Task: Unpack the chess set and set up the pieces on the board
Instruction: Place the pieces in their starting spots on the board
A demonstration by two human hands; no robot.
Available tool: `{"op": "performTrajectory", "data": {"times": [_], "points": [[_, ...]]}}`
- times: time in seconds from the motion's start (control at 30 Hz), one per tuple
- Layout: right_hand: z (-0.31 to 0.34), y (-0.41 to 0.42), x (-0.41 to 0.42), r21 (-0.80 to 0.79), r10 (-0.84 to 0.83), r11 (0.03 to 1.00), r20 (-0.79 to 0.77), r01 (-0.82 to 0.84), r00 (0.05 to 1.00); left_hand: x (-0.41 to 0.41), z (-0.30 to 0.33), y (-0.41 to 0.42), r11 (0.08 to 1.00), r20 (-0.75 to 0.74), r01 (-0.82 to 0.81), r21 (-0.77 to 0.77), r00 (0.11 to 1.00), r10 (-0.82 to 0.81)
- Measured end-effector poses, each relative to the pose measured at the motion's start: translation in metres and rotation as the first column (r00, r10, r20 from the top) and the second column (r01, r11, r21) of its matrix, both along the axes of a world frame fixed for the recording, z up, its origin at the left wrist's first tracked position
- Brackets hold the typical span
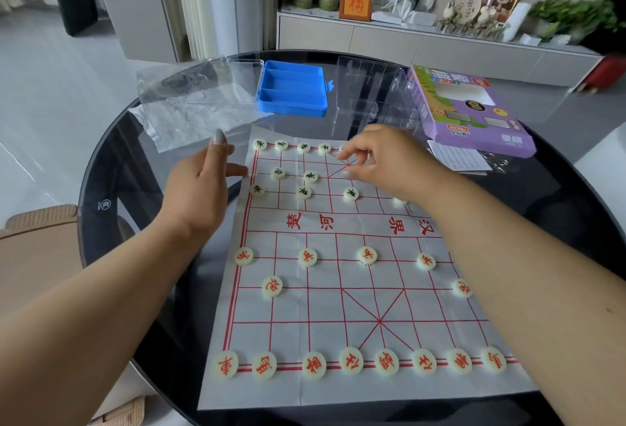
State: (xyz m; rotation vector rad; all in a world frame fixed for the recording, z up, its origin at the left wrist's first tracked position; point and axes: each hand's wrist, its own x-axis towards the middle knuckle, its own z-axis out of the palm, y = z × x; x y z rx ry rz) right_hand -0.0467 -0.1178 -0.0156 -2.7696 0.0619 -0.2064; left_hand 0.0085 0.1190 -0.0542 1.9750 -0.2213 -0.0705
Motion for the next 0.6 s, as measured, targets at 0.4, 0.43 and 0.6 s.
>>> {"op": "performTrajectory", "data": {"times": [0.4, 0.43, 0.6], "points": [[-0.015, 0.028, 0.030, -0.040, 0.079, 0.995, -0.164, -0.087, 0.983, 0.000, 0.000, -0.001, 1.000, -0.019, 0.000, -0.015, 1.000, -0.001], [-0.013, 0.025, 0.027, -0.027, 0.073, 0.997, -0.149, -0.078, 0.986, 0.000, -0.001, -0.001, 1.000, -0.016, 0.001, -0.014, 1.000, -0.001], [0.007, -0.010, 0.002, 0.062, -0.017, 0.998, -0.034, 0.019, 0.999, 0.001, -0.003, -0.001, 1.000, -0.005, 0.001, -0.017, 1.000, -0.001]]}}
